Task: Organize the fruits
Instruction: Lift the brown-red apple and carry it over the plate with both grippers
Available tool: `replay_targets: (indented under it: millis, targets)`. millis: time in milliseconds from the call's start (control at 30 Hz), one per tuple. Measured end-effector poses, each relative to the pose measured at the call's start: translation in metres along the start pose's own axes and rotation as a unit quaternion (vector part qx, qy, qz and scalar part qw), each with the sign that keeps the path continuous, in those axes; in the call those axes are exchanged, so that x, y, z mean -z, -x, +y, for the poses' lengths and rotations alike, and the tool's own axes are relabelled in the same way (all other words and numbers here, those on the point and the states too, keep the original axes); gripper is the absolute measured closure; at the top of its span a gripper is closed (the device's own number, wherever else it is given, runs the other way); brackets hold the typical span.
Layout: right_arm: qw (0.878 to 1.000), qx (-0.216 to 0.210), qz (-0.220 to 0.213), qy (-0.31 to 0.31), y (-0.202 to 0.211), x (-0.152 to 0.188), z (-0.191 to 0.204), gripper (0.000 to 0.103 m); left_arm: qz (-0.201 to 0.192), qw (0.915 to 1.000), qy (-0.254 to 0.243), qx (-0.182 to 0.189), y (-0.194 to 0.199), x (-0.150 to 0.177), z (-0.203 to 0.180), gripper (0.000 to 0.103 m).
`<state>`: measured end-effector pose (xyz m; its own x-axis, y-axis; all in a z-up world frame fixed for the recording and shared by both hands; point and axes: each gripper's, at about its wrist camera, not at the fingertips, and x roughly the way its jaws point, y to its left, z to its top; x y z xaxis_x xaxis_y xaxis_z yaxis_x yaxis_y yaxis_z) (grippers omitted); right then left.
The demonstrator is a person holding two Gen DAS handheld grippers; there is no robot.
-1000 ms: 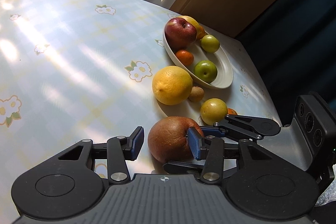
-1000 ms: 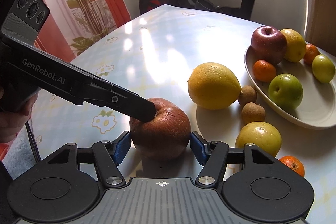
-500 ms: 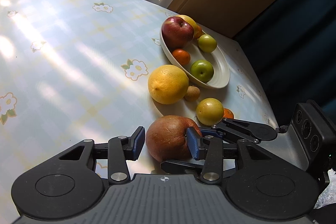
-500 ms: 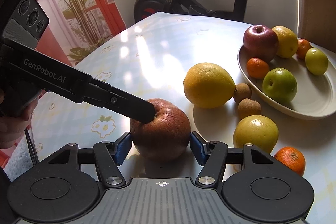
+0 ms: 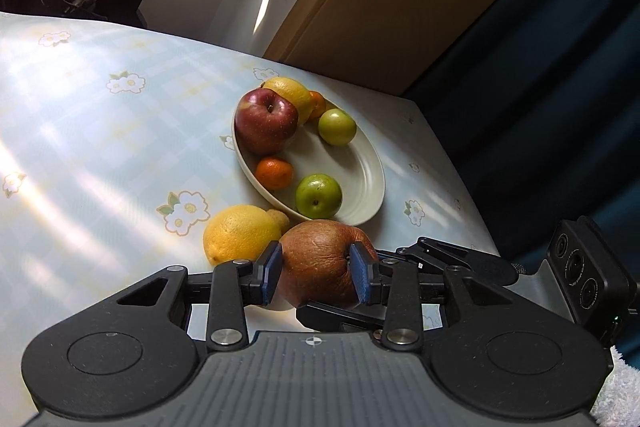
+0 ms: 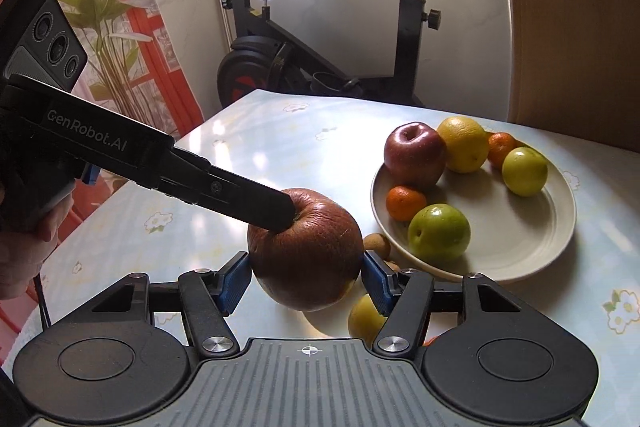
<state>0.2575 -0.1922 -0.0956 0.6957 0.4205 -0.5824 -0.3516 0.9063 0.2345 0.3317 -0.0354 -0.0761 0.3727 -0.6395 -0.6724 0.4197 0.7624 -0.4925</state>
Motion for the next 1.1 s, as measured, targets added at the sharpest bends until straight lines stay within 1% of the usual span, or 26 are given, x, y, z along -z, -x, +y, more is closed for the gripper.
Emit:
replay_targets:
  millis: [100,133,233,333,433,533,667,800,900,1000,1100]
  targets:
    - [1.0,0.012,-0.012,0.005,0.003,-0.013,-0.014,0.047,-0.006,0.9999,-0.012,0.004,-0.004,-0.016,-0.013,0.064]
    - [1.0,0.016,-0.013,0.005,0.002,-0.018,-0.02,0.046,-0.006,0.9999,-0.013,0.005,-0.007,-0.023,-0.016,0.064]
    - [0.999,0.028,-0.019,-0.002,0.0,-0.032,-0.04,0.046,-0.006,0.9992,-0.038,0.005,-0.022,-0.044,-0.026,0.064]
    - [0.998,0.048,-0.029,0.005,-0.003,-0.046,-0.061,0.046,-0.005,0.9991,-0.042,0.007,-0.037,-0.066,-0.034,0.064]
    - [0.998,0.061,-0.033,0.01,-0.01,-0.053,-0.078,0.046,0.0,0.9988,-0.05,0.004,-0.055,-0.086,-0.042,0.064]
    - [0.998,0.056,-0.028,-0.002,-0.021,-0.052,-0.102,0.046,0.012,0.9977,-0.067,-0.004,-0.075,-0.099,-0.049,0.064]
    - [0.999,0.049,-0.008,-0.008,-0.039,-0.044,-0.119,0.046,0.043,0.9962,-0.073,-0.02,-0.098,-0.103,-0.048,0.064]
    - [0.999,0.043,0.008,-0.009,-0.056,-0.035,-0.127,0.046,0.071,0.994,-0.075,-0.035,-0.117,-0.099,-0.041,0.064]
    - [0.999,0.045,0.011,-0.002,-0.065,-0.032,-0.128,0.047,0.085,0.9931,-0.068,-0.043,-0.129,-0.1,-0.037,0.065]
    - [0.999,0.049,0.009,0.001,-0.068,-0.03,-0.129,0.046,0.09,0.9927,-0.065,-0.047,-0.131,-0.101,-0.036,0.066]
    - [0.998,0.056,0.009,0.013,-0.07,-0.029,-0.13,0.046,0.092,0.9914,-0.077,-0.052,-0.133,-0.103,-0.038,0.066]
